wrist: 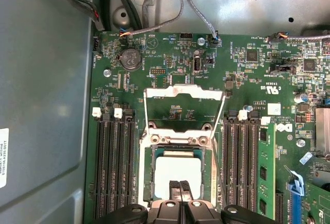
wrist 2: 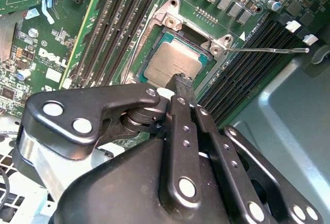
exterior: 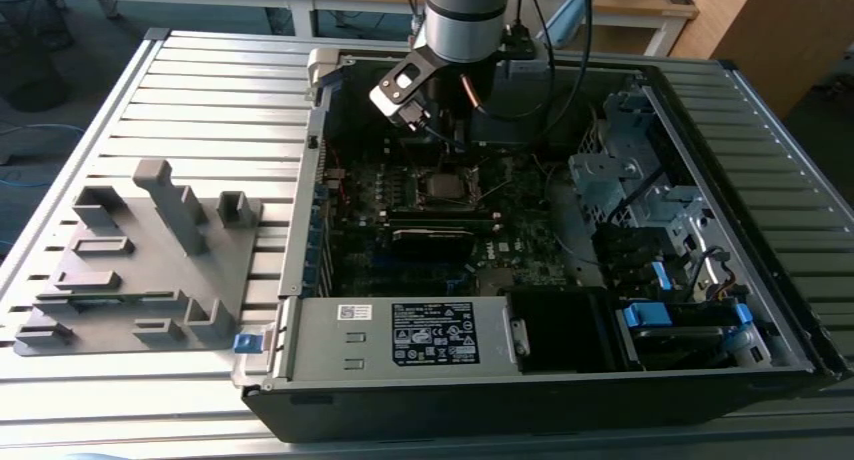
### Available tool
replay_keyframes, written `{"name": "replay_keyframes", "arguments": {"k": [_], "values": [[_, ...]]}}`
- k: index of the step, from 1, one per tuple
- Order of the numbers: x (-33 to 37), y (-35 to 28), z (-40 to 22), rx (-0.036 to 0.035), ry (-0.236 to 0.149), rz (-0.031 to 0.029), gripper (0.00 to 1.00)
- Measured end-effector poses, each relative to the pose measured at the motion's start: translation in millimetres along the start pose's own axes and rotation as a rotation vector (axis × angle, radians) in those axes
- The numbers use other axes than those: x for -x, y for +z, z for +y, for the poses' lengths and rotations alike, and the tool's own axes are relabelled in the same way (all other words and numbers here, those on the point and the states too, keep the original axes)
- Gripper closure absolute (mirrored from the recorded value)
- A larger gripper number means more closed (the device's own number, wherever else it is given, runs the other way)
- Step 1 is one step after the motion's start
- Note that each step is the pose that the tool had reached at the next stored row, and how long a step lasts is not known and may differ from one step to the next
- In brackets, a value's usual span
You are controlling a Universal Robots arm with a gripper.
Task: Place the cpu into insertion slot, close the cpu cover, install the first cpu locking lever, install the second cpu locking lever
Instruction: 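Close the cpu cover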
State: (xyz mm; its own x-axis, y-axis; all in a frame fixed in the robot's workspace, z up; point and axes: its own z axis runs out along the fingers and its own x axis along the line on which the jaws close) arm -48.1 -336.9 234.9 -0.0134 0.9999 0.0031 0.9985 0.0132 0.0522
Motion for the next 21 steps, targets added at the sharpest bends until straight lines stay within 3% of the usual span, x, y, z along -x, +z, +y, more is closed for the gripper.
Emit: {"name": "replay_keyframes", "arguments": {"k": [21], "values": [[0.0,-6.4,0.4,0.0001,0.0,0.0001,0.89]]}}
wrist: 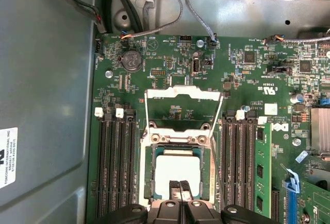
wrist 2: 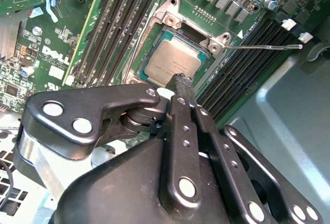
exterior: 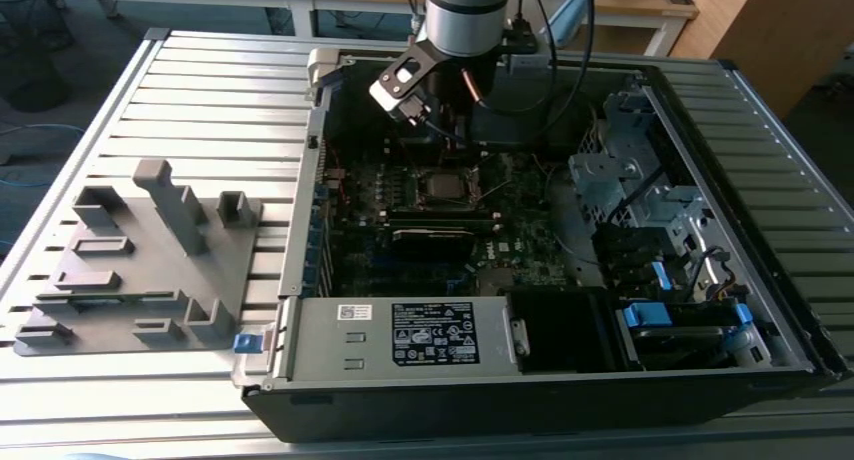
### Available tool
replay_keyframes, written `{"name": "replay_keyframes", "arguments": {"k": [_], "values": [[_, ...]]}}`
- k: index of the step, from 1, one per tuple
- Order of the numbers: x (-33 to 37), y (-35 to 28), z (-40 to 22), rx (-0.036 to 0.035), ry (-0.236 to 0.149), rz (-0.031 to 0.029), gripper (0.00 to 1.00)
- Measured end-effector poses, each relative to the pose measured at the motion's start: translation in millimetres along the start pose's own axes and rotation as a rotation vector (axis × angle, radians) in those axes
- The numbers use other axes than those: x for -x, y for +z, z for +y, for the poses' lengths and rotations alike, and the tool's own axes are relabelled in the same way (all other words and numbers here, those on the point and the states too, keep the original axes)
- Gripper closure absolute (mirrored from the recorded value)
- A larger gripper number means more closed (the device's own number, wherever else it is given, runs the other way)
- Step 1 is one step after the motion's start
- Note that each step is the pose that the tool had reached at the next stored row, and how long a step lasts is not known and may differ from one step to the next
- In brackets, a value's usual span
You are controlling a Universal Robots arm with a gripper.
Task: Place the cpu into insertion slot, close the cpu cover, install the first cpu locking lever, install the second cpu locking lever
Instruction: 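Close the cpu cover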
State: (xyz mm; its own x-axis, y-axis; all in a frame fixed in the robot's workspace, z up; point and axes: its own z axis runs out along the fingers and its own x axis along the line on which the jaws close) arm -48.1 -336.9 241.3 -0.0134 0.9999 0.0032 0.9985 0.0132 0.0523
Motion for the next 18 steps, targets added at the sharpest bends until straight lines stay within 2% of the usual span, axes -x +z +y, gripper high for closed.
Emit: {"name": "replay_keyframes", "arguments": {"k": [18], "values": [[0.0,-5.3,0.3,-0.0001,0.0,-0.0001,0.89]]}}
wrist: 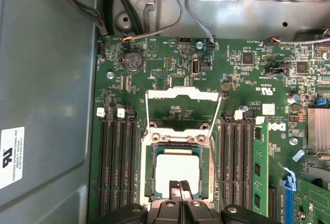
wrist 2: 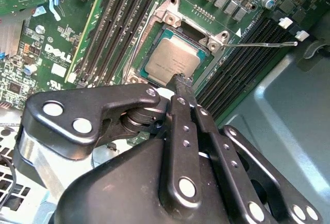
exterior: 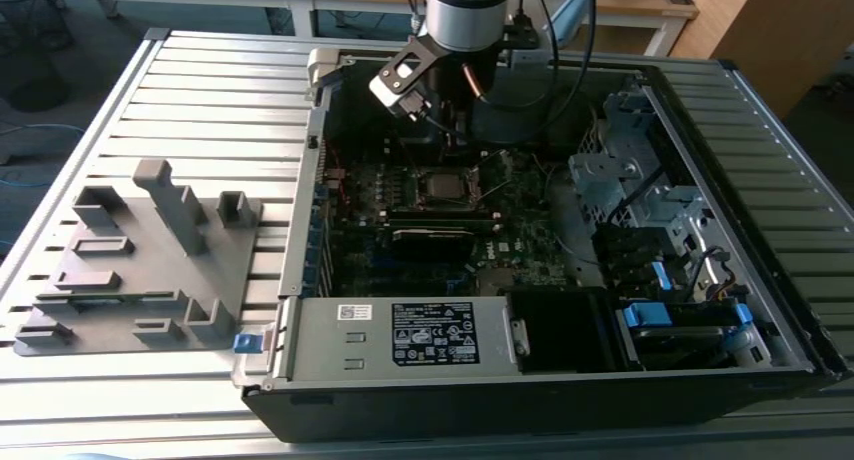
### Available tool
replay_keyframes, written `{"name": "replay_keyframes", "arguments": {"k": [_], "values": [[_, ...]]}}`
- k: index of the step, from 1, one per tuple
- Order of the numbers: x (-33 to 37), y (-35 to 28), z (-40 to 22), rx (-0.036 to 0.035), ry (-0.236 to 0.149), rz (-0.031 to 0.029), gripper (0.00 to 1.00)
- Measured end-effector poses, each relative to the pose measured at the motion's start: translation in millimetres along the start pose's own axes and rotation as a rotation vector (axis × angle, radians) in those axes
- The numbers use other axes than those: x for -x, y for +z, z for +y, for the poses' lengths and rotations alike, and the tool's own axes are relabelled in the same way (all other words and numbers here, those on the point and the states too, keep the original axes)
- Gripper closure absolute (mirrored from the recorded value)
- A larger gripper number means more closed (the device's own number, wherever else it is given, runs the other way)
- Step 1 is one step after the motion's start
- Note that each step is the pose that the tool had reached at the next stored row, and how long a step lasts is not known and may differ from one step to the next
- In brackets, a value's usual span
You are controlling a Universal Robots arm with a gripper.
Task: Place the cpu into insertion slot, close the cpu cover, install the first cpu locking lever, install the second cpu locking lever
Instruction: 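Close the cpu cover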
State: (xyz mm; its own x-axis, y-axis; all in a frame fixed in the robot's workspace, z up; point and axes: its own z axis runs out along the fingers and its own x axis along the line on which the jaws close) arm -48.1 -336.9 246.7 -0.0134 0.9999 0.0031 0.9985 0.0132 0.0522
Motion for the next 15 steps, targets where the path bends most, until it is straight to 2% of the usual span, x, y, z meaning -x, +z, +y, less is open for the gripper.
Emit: {"name": "replay_keyframes", "arguments": {"k": [15], "values": [[0.0,-1.9,0.1,0.0,0.0,0.0,0.89]]}}
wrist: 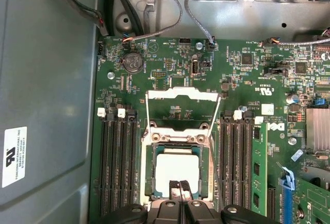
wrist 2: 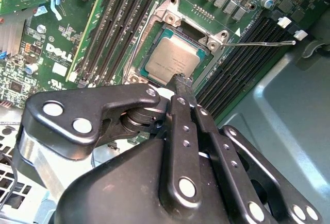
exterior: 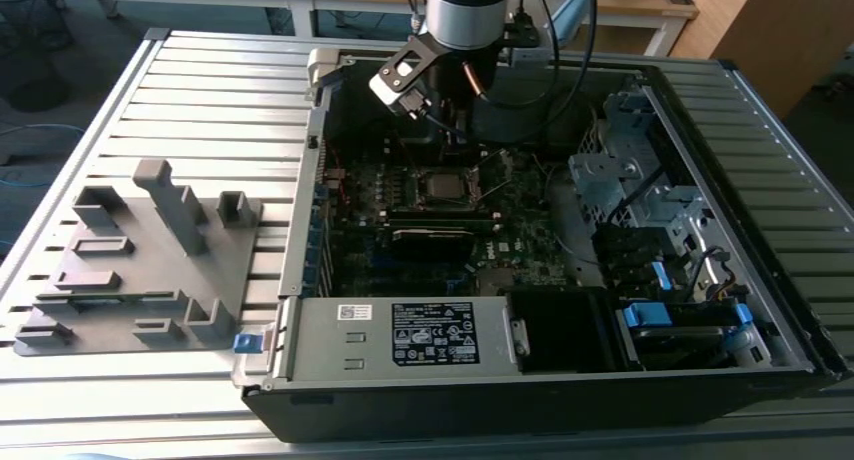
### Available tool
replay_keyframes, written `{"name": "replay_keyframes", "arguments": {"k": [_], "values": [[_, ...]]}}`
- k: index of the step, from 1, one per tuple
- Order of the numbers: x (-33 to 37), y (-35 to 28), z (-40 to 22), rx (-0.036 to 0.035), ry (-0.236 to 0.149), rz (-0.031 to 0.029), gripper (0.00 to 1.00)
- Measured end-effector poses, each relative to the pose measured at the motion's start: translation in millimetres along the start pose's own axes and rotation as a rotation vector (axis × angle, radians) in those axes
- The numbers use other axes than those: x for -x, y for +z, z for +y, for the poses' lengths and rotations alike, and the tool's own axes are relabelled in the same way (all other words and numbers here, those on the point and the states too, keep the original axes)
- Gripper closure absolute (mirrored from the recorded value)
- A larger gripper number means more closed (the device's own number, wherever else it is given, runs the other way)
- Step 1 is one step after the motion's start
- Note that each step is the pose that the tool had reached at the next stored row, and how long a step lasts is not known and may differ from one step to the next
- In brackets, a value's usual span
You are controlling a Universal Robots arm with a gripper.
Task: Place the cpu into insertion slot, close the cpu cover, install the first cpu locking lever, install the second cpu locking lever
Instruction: 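Close the cpu cover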
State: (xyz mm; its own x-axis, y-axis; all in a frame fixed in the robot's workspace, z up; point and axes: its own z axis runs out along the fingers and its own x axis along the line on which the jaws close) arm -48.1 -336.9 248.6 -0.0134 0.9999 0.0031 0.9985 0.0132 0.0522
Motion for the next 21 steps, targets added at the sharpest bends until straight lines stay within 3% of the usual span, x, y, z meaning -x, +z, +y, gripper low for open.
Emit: {"name": "replay_keyframes", "arguments": {"k": [21], "values": [[0.0,-13.0,0.7,0.0,0.0,-0.0001,0.89]]}}
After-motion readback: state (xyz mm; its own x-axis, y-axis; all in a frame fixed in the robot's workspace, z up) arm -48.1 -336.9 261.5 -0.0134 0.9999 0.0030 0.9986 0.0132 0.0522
